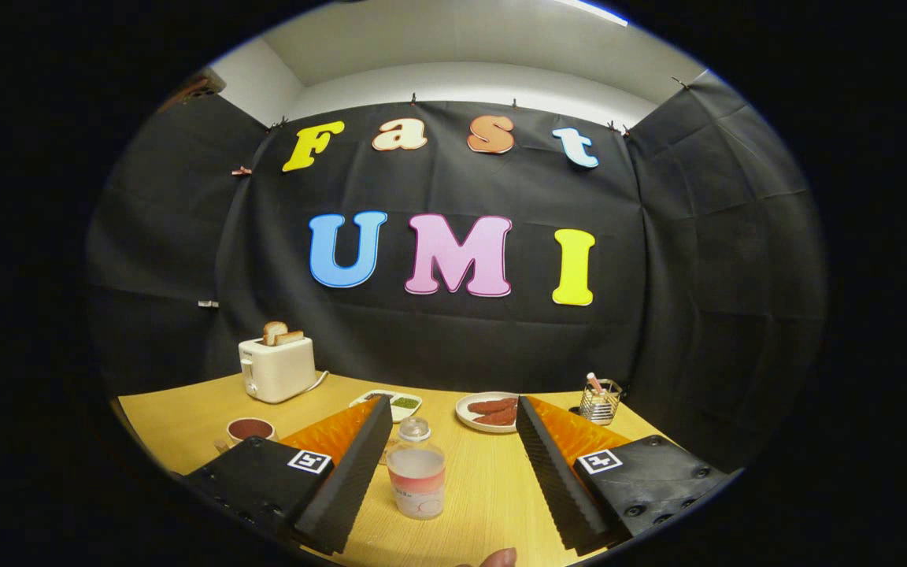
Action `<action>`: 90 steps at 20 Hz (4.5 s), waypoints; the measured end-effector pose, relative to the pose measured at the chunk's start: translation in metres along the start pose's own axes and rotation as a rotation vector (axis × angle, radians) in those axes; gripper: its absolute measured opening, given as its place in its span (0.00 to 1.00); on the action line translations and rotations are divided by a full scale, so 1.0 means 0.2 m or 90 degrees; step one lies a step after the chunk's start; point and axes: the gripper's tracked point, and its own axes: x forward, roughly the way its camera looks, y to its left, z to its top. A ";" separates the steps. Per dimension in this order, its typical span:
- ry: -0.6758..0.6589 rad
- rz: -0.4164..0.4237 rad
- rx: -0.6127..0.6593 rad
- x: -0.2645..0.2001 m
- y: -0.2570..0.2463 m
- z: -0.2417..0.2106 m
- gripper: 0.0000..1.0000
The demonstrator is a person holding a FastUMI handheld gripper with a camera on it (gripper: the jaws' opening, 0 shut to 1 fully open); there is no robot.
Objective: Take the bottle from table, then pour the juice into the cup, finally place the bottle on the coaster
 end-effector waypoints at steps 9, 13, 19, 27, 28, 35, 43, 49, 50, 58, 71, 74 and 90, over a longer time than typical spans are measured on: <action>0.050 -0.017 0.001 0.13 0.15 -0.47 0.97; 0.055 -0.039 0.000 0.17 0.17 -0.56 0.97; 0.048 -0.074 0.008 0.24 0.16 -0.62 0.97; 0.038 -0.096 0.014 0.34 0.15 -0.62 0.84; 0.046 -0.095 0.008 0.33 0.15 -0.62 0.77; 0.040 -0.080 -0.105 0.32 0.24 -0.29 0.71; 0.063 -0.086 -0.224 0.27 0.43 0.00 0.71; 0.076 -0.077 -0.321 0.24 0.58 0.01 0.71; 0.080 -0.073 -0.338 0.23 0.61 0.00 0.71; 0.115 -0.050 -0.454 0.18 0.69 -0.13 0.70; 0.119 0.034 -0.754 0.23 0.89 -0.34 0.70; 0.136 0.048 -0.809 0.25 0.92 -0.40 0.70; 0.113 0.080 -1.040 0.31 0.94 -0.47 0.70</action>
